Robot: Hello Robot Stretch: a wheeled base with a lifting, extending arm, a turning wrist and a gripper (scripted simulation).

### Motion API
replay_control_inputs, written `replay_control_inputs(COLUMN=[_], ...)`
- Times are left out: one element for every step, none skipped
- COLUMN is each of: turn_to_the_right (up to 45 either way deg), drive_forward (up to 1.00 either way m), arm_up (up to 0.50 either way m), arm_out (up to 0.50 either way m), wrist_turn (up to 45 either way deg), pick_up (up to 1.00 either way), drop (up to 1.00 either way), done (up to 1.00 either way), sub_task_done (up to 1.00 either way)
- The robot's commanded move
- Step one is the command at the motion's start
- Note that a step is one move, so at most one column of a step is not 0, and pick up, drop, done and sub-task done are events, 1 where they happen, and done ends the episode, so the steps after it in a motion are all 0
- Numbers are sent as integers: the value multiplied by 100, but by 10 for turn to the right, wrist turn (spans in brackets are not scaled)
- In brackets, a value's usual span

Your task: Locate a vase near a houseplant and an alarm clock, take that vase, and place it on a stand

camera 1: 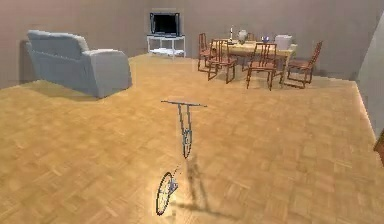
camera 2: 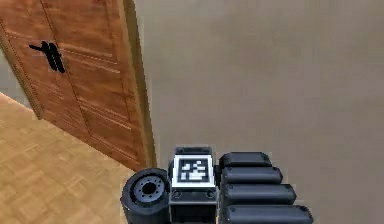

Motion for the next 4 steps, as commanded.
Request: replay_control_inputs(turn_to_the_right=[-420, 0, -240, 0], drive_forward=[0, 100, 0, 5], arm_up=[0, 0, 0, 0], arm_out=[0, 0, 0, 0], wrist_turn=[0, 0, 0, 0], pick_up=[0, 0, 0, 0], drop=[0, 0, 0, 0], done=[0, 0, 0, 0], sub_task_done=[0, 0, 0, 0])
